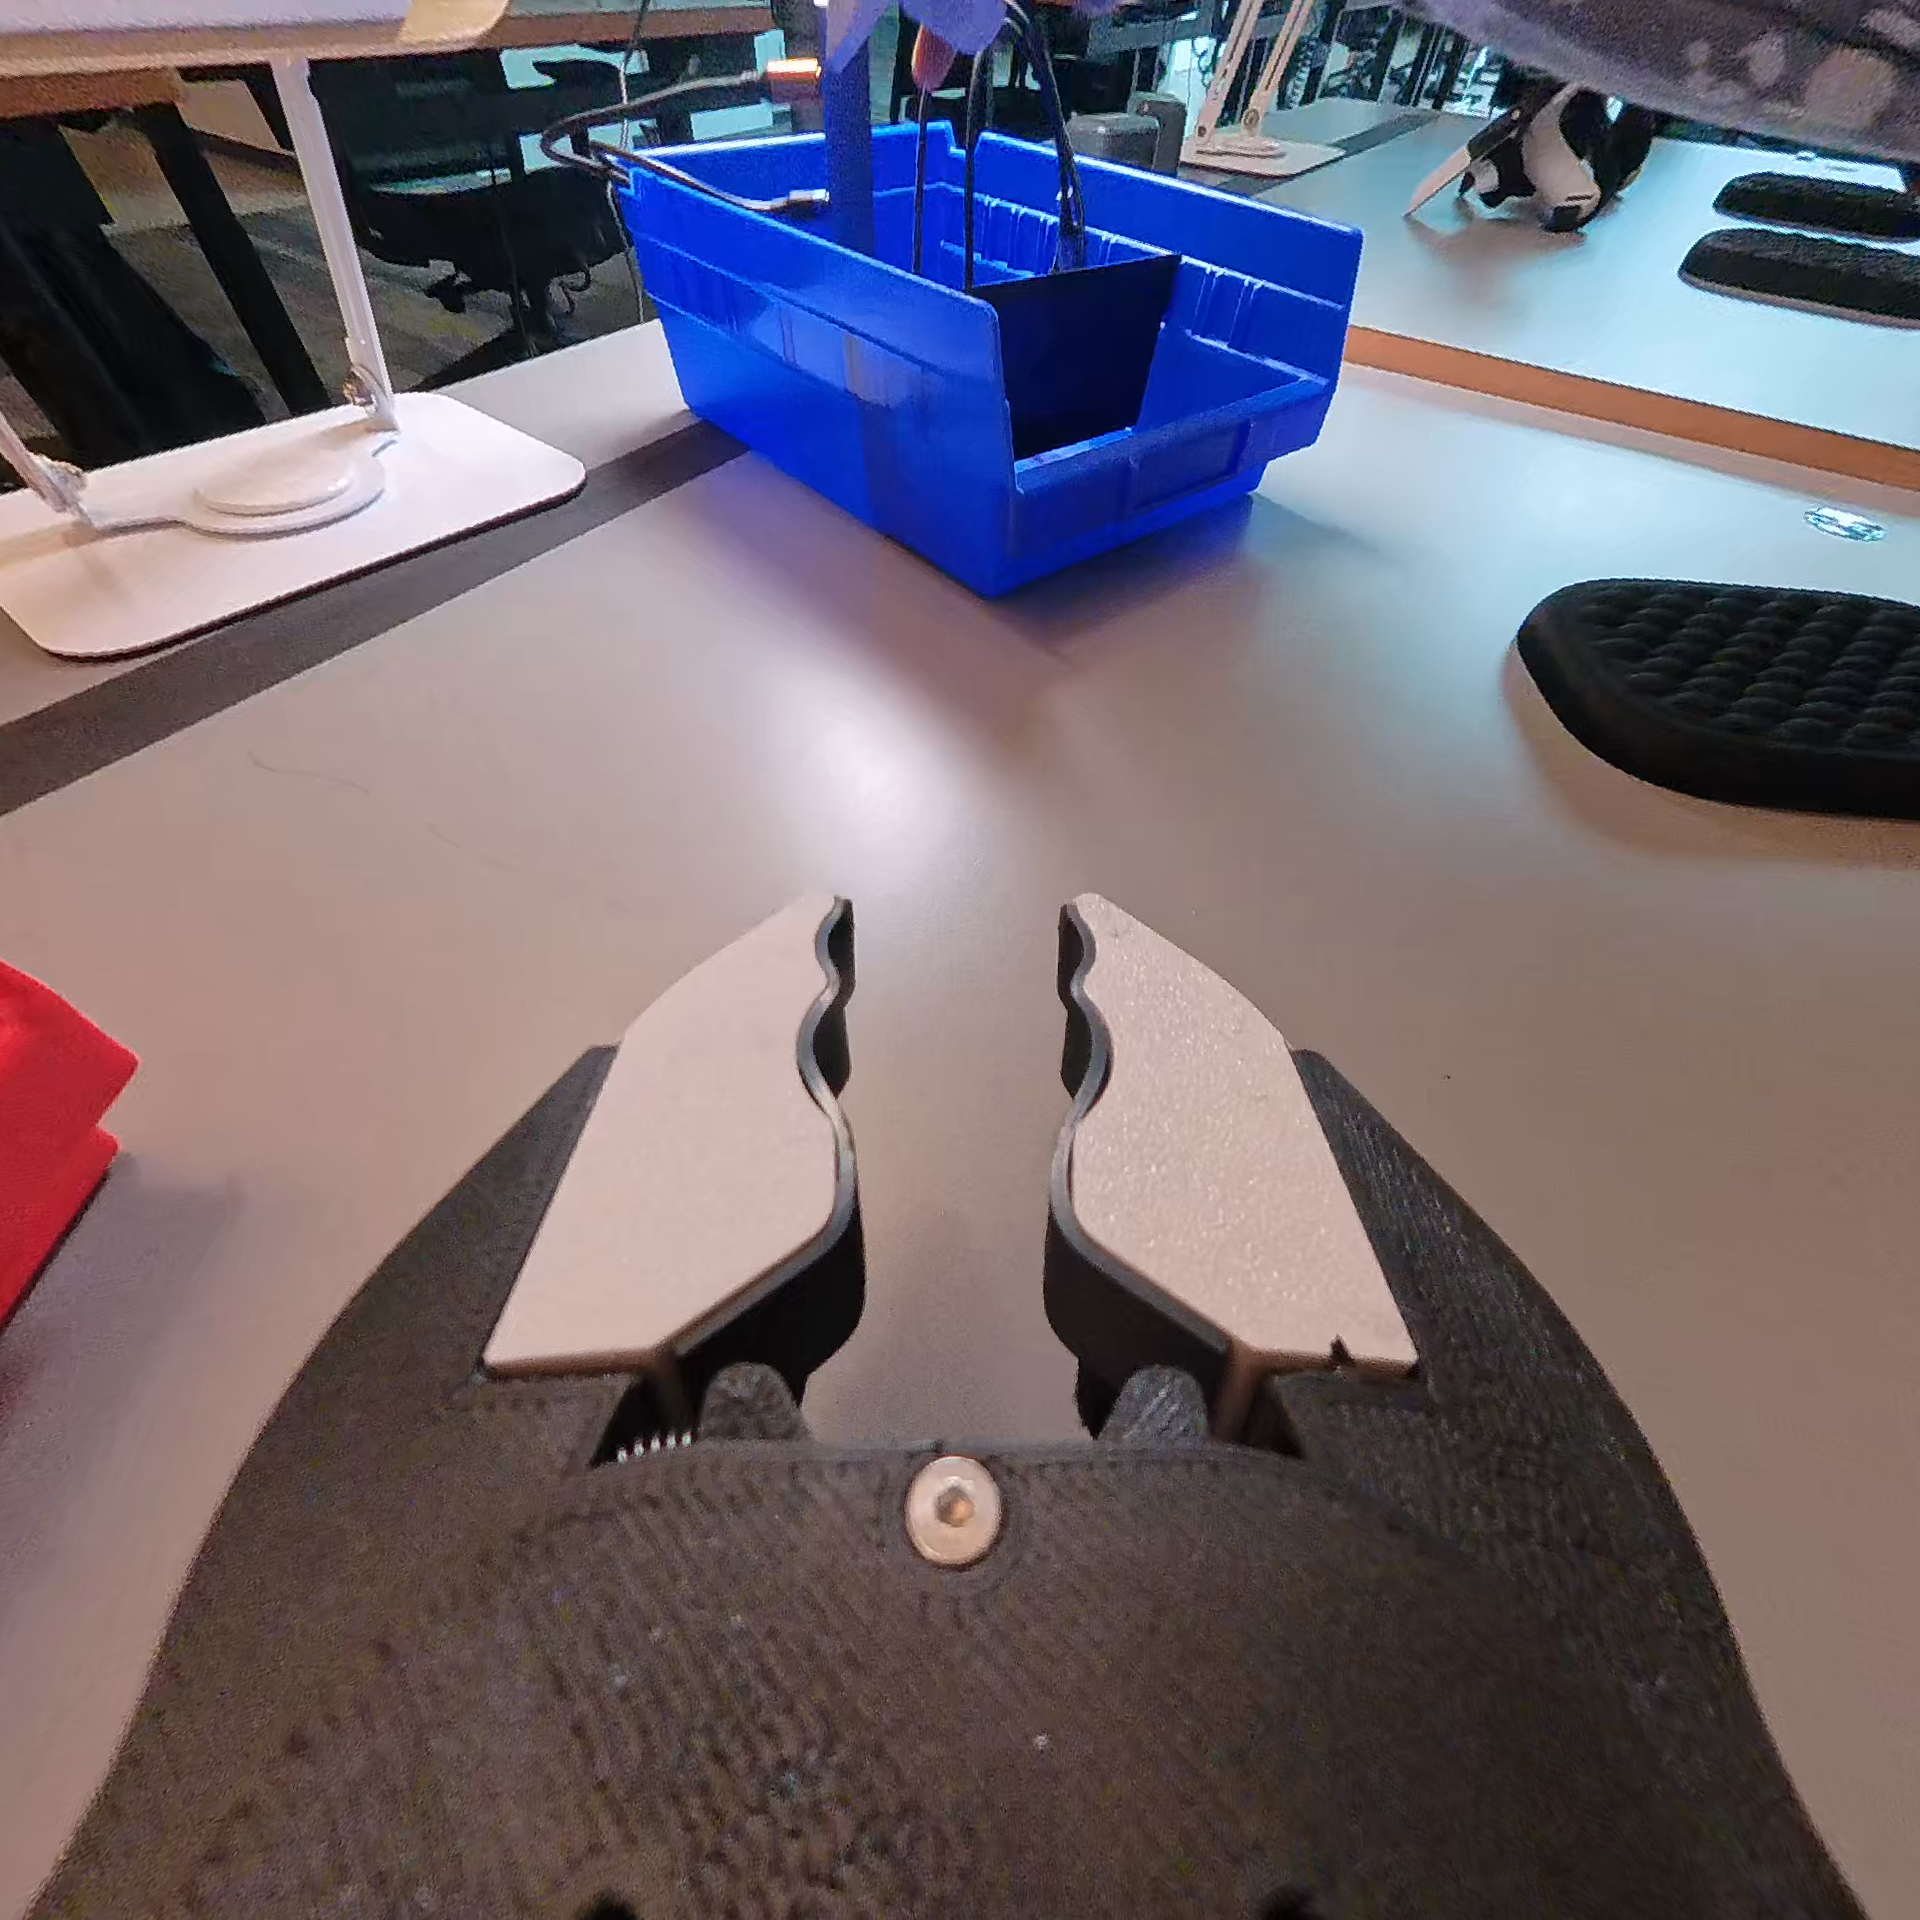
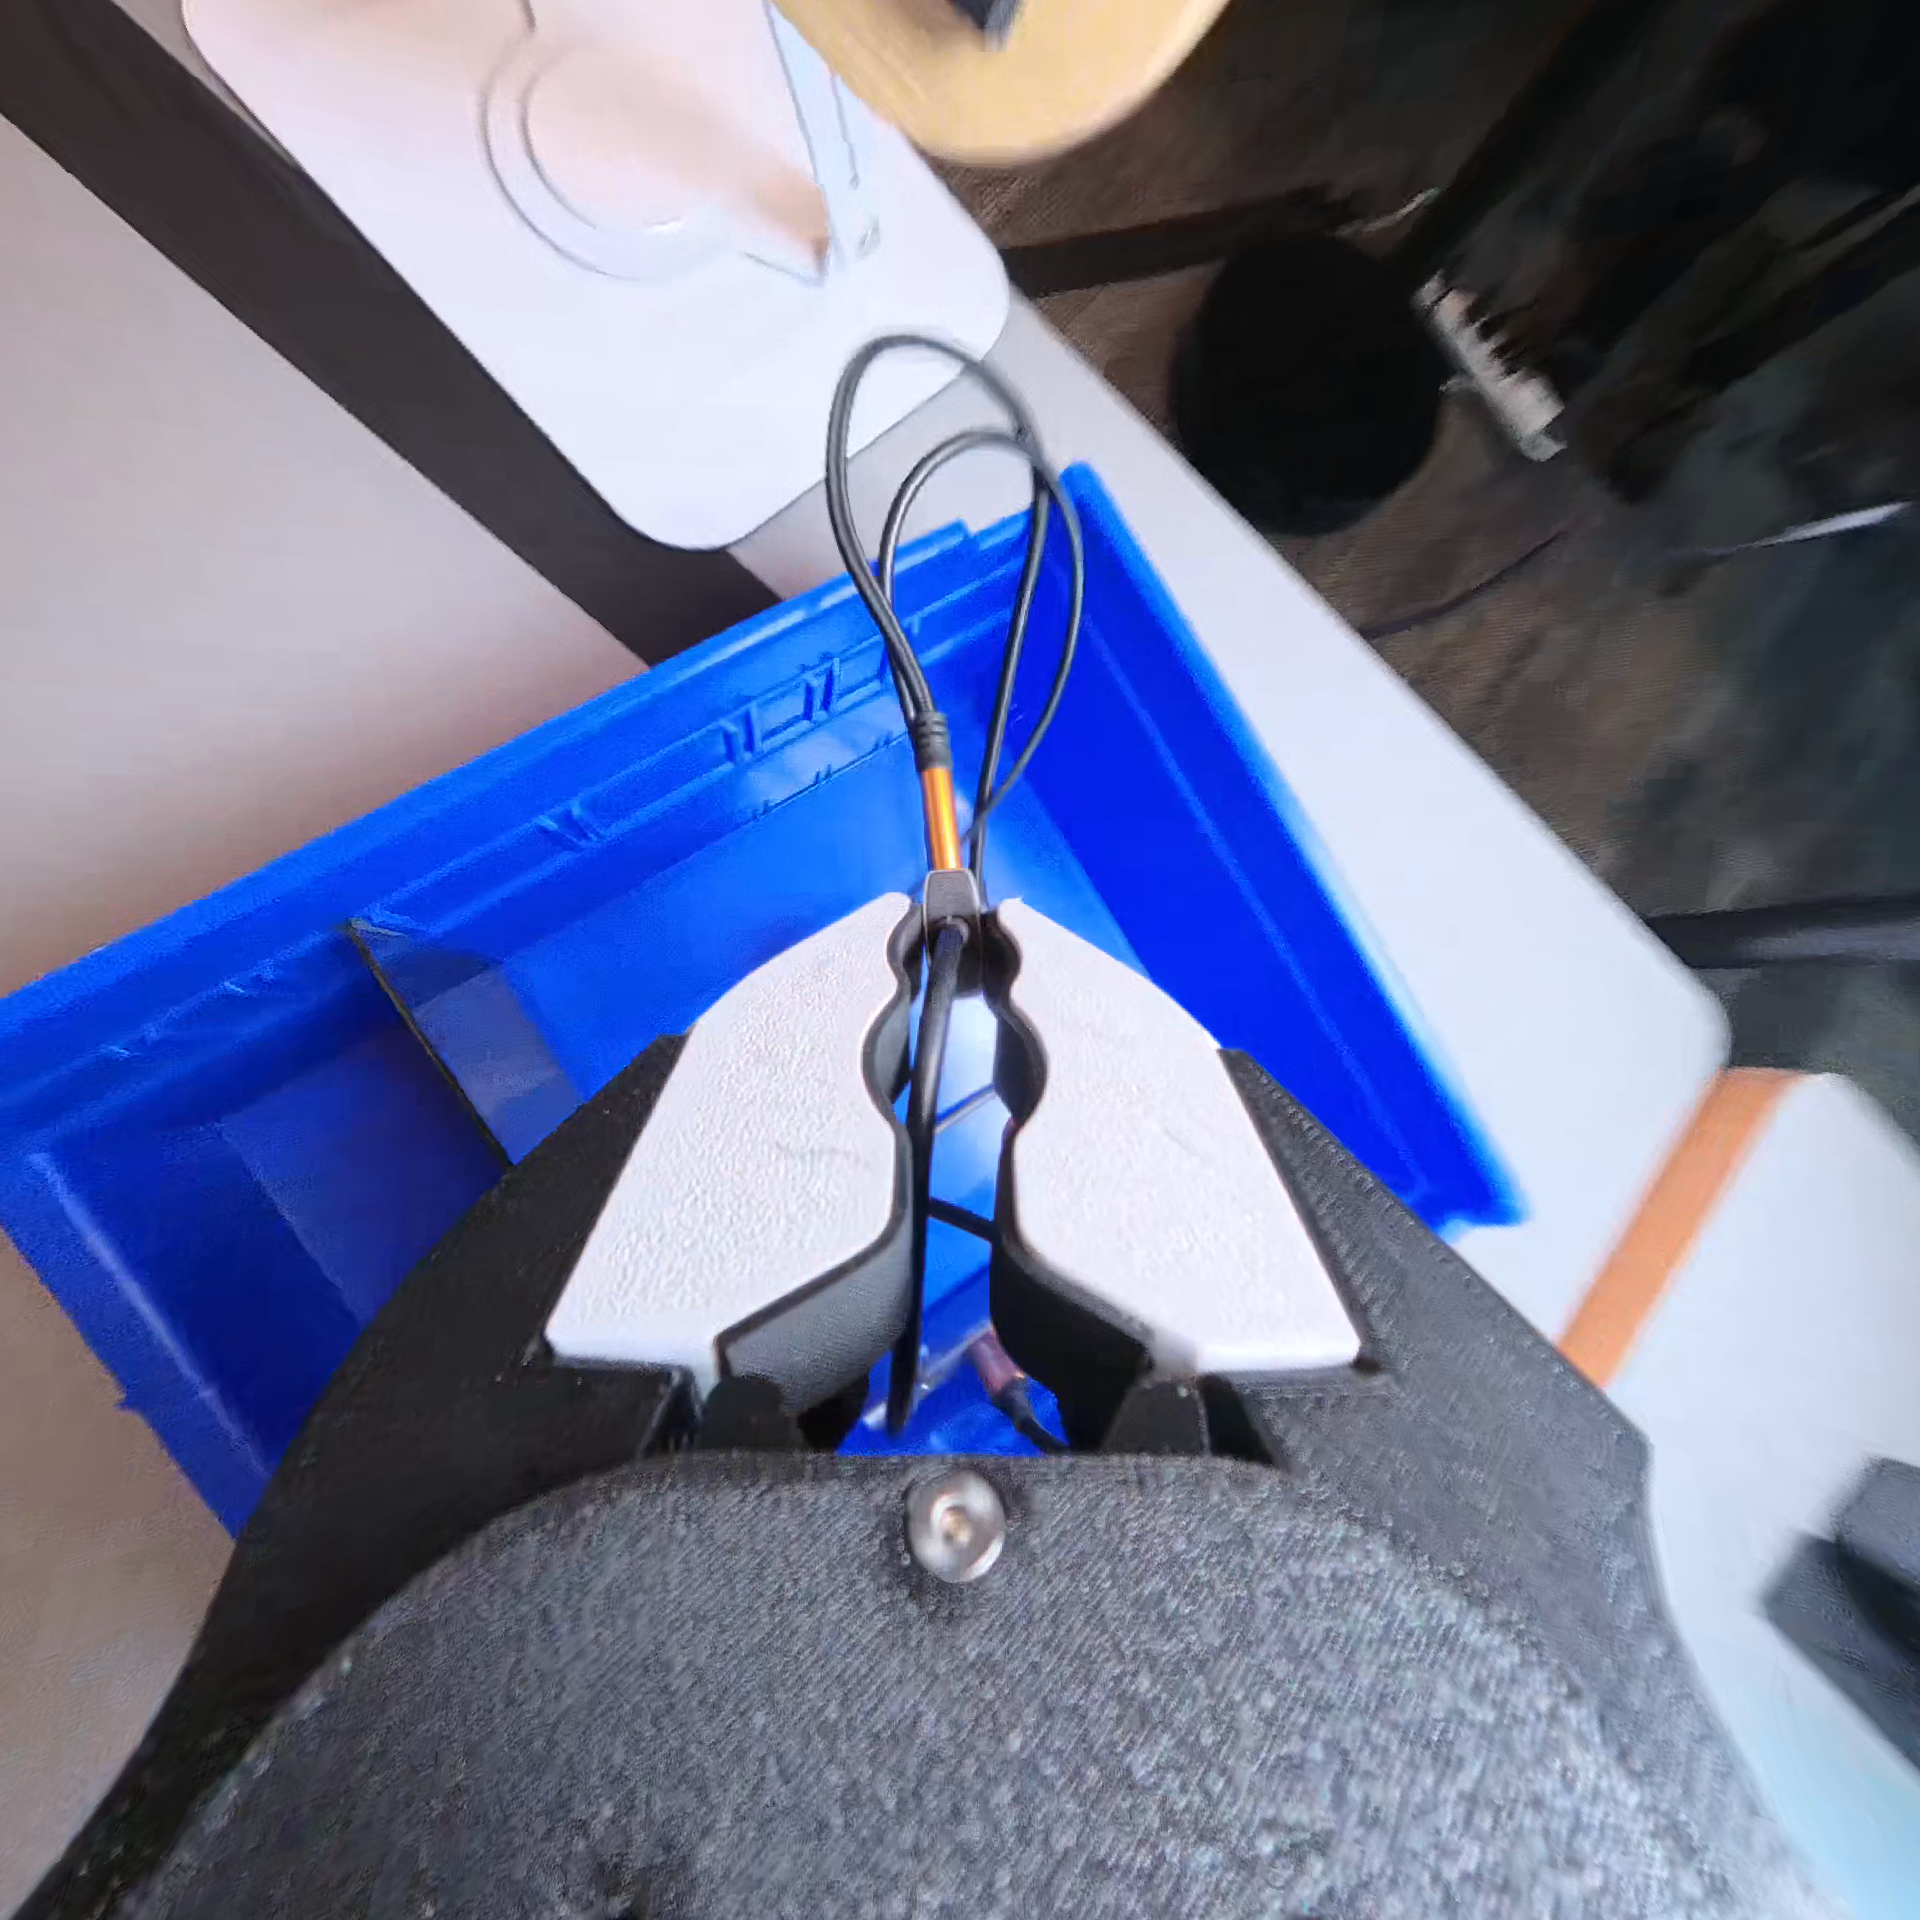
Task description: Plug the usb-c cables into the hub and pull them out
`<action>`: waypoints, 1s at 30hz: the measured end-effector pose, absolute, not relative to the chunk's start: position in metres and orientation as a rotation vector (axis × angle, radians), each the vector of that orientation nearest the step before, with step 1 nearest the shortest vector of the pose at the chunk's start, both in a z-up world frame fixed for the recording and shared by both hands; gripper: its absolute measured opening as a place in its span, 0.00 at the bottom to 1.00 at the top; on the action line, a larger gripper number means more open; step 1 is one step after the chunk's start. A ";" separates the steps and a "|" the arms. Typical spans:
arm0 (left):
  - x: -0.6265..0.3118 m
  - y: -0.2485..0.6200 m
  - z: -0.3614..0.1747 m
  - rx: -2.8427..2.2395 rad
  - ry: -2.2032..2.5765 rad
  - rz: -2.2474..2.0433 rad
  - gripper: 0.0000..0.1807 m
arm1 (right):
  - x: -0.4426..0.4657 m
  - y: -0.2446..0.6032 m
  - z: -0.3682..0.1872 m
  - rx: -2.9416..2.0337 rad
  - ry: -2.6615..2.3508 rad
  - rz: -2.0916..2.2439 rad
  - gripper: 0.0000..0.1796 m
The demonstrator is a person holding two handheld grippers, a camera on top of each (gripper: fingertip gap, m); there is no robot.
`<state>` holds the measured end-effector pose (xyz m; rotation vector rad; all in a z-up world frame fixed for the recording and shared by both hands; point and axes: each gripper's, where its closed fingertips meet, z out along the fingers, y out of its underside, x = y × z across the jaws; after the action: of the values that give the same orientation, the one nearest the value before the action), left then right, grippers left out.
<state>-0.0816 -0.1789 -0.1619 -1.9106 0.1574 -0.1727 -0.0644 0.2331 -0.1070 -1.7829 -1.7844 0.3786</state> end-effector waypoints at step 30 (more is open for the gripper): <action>-0.110 -0.180 -0.152 -1.880 0.038 -0.070 0.22 | 0.037 0.076 -0.090 -1.372 -1.658 0.623 0.20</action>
<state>-0.1105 -0.1802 -0.1522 -1.8805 0.0381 -0.0698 0.0374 0.0764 -0.0895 -1.3724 -1.6580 0.6226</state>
